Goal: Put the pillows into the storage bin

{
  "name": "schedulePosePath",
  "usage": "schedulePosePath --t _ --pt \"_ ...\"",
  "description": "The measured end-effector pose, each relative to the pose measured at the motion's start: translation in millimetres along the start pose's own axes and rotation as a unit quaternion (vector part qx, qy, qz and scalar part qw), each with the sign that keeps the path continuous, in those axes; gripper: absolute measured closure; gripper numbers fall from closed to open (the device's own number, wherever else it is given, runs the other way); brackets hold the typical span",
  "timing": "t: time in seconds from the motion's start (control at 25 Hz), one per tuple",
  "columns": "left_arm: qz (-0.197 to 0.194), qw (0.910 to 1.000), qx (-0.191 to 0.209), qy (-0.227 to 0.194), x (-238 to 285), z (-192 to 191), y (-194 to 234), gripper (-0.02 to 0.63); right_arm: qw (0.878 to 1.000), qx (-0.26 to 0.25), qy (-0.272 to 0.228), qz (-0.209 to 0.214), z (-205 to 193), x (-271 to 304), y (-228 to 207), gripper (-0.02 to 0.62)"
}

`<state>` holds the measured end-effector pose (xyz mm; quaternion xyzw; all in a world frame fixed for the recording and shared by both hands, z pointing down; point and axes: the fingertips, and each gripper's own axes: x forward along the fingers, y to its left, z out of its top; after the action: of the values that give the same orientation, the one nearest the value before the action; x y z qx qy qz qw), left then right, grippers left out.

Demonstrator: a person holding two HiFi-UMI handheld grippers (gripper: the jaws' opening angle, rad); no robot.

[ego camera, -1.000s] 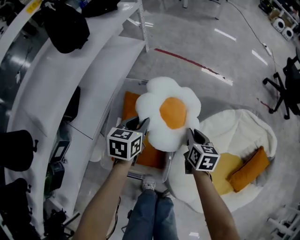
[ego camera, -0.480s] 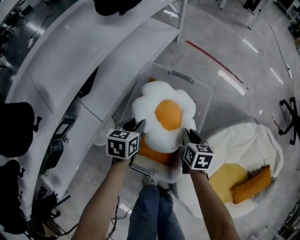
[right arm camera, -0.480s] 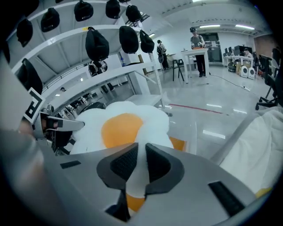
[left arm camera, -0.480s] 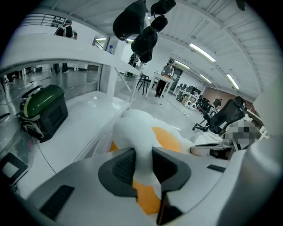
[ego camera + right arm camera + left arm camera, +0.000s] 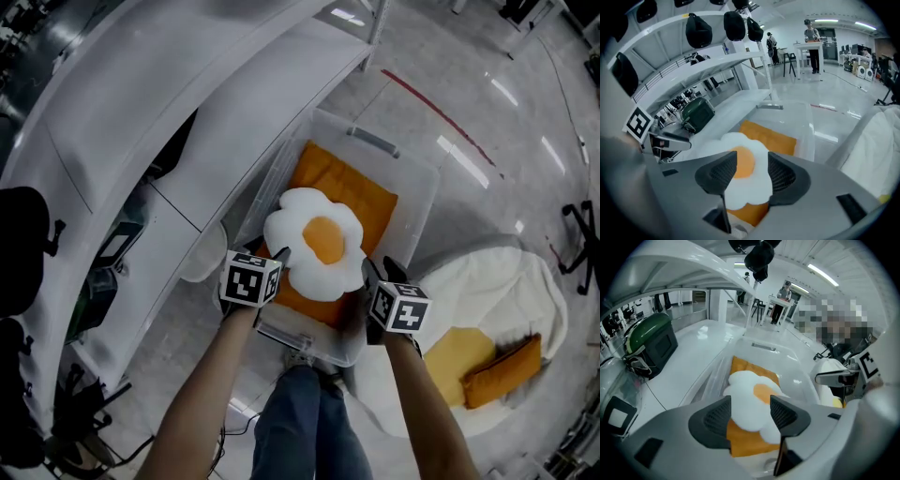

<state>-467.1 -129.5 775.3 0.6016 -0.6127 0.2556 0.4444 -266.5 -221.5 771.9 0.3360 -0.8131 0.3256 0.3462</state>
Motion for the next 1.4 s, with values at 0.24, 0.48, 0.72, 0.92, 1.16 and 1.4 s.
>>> schedulePosePath --t 0.24,0.48,0.72,0.92,1.16,1.4 --pt "-0.026 0.9993 0.007 -0.026 -29 11 -26 0.351 0.996 0.077 -0.048 0.009 10 -43 -11 0.348" --pt "-0.079 0.9937 0.062 -0.049 -51 55 -95 0.351 0.988 0.123 -0.086 -0.022 18 -102 -39 0.348" --pt "-0.141 0.9804 0.126 -0.055 -56 90 -212 0.351 0.975 0.166 -0.130 -0.066 15 -179 -101 0.348" --pt "-0.219 0.9531 0.204 -0.043 -50 87 -335 0.351 0.949 0.226 -0.173 -0.135 -24 -258 -168 0.348" --pt "-0.293 0.9158 0.275 -0.016 -53 51 -476 0.351 0.911 0.292 -0.205 -0.207 -99 -357 -239 0.348" --pt "-0.339 0.8825 0.326 0.003 -63 4 -582 0.351 0.876 0.345 -0.217 -0.258 -186 -435 -277 0.348"
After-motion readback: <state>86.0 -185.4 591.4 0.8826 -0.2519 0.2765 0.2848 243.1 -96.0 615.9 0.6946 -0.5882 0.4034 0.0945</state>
